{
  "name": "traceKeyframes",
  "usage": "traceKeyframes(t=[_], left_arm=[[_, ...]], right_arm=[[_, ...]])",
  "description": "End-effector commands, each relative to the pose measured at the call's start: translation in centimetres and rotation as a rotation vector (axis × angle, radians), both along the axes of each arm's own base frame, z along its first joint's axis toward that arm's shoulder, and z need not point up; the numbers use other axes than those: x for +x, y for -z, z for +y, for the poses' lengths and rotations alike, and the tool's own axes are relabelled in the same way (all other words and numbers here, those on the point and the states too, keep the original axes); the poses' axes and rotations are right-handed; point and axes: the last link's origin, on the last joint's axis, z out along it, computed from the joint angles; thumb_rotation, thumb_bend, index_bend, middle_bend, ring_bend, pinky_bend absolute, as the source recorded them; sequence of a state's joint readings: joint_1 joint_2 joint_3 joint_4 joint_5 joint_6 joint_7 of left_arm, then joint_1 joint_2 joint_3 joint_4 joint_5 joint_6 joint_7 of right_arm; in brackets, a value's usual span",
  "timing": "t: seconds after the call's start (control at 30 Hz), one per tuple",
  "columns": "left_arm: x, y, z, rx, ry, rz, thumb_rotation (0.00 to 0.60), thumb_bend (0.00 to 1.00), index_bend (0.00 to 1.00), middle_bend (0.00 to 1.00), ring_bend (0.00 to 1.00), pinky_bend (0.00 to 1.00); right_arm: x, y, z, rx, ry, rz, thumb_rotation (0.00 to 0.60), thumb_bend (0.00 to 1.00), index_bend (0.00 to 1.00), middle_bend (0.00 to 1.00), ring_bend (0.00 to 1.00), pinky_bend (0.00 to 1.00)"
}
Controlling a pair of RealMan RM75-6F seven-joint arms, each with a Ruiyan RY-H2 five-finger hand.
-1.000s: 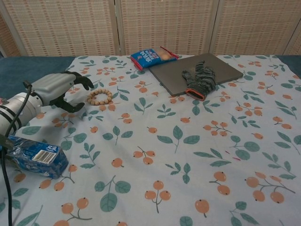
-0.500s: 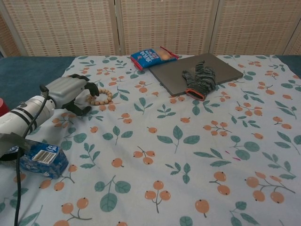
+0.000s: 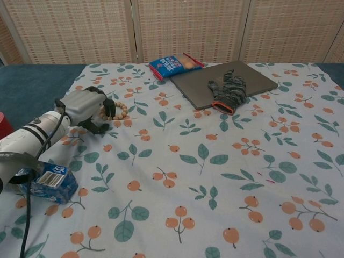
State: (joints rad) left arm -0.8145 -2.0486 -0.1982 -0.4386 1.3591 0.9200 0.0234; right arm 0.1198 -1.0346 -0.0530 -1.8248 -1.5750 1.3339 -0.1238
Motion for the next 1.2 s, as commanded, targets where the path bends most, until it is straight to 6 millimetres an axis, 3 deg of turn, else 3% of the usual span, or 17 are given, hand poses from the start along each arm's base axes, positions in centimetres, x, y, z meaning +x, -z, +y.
traceKeyframes(t=[0.03, 0.47, 0.67, 1.2], left_arm=[[0.1, -0.1, 0.2, 0.001, -0.005, 0.001, 0.6, 0.43, 0.41, 0.4, 0.14, 0.03], [1.1, -1.7, 0.8, -0.018, -0.03, -0.056, 0.6, 0.43, 0.41, 0.39, 0.14, 0.03], [0.9, -1.7, 1.6, -0.031, -0.072, -0.039, 0.6, 0.43, 0.41, 0.39, 0.14, 0.03], [0.8, -0.8, 1.5, -0.045, -0.065, 0.055, 0.6, 0.42, 0.43, 0.44, 0.16, 0.03]], right_arm=[[0.0, 0.0, 0.0, 0.0, 0.0, -0.001, 0.6, 0.21, 0.0, 0.0, 0.0, 0.0], [0.1, -0.1, 0.2, 0.003, -0.002, -0.001, 0.6, 0.21, 0.0, 0.0, 0.0, 0.0], [0.1, -0.1, 0.2, 0.0, -0.001, 0.001, 0.6, 0.21, 0.0, 0.0, 0.0, 0.0], [0.0, -0.5, 0.2, -0.009, -0.001, -0.005, 0.6, 0.21, 0.0, 0.0, 0.0, 0.0]])
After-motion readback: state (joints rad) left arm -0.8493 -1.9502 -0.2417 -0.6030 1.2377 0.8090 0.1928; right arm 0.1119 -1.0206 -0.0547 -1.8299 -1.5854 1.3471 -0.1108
